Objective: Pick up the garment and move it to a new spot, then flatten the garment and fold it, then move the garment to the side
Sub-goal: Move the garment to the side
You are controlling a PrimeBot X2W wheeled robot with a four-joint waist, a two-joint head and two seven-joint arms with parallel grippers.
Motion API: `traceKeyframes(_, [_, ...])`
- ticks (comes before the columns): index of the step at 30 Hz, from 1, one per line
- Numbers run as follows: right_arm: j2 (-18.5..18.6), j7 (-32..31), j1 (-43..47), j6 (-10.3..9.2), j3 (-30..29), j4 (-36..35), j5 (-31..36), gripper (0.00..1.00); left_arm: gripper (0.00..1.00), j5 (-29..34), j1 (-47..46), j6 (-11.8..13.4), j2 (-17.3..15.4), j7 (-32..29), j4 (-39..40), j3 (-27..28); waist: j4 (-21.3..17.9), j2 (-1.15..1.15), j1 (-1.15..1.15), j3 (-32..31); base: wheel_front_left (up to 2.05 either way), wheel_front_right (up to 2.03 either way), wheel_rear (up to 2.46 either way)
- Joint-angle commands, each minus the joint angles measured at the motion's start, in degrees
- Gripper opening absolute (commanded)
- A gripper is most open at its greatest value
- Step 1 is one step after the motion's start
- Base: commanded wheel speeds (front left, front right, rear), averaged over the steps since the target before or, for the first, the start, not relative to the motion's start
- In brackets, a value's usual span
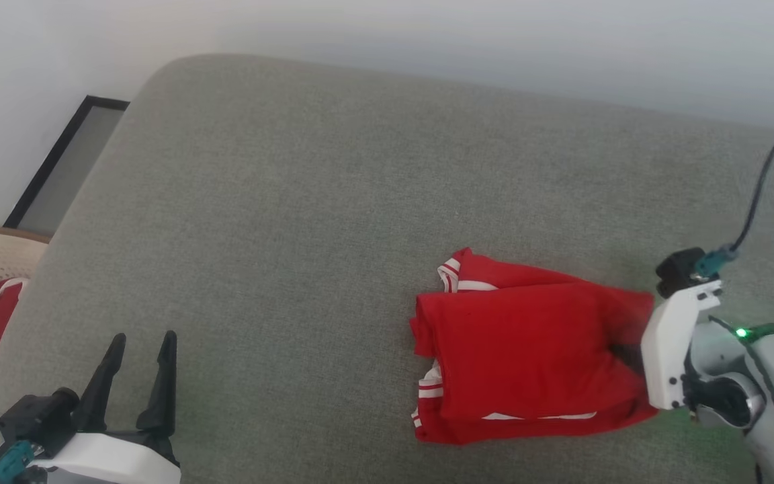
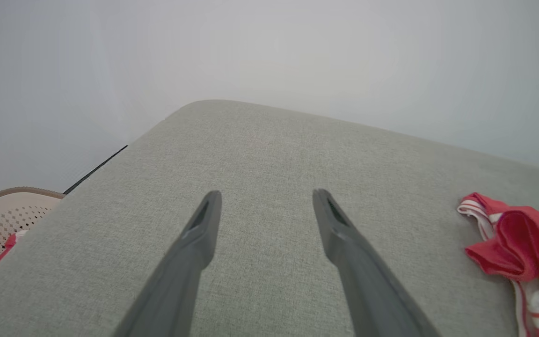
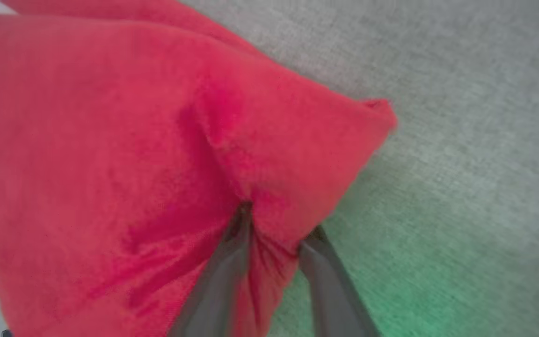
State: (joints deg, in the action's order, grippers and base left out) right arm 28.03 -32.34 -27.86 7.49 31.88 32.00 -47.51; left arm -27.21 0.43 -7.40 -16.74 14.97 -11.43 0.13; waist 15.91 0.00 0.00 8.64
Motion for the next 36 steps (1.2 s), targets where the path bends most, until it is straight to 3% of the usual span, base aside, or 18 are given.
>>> traceKeyframes(1, [-1.9,-1.1,2.2,-0.01,1.6,1.3,0.0,0.0,1.0,0.0,-0.8,-0.1,0.2,0.2,-0.1,0.0,-0.1,0.0,0.0,0.1,0.0,0.0,0.0])
traceKeyframes(16, [3.8,-0.8,-0.9,-0.03,-5.5,-5.3,1.9,0.0,1.0,1.7,-3.5,-0.1,-0.8,0.2,1.4,-1.5,-6.1,0.0,0.0,0.8,0.0,0.0,0.0])
traceKeyframes(28, [11.5,2.2,-4.5,0.0,-14.6,-5.2,5.2,0.0,1.0,2.1,-7.1,-0.1,-1.1,0.2,2.7,-4.2,-15.0,0.0,0.0,3.6,0.0,0.0,0.0])
traceKeyframes(36, [14.8,5.4,-9.0,0.0,-17.2,-2.6,8.3,0.0,1.0,2.3,-10.7,-0.1,-1.7,0.2,3.0,-6.7,-19.6,0.0,0.0,6.5,0.0,0.0,0.0])
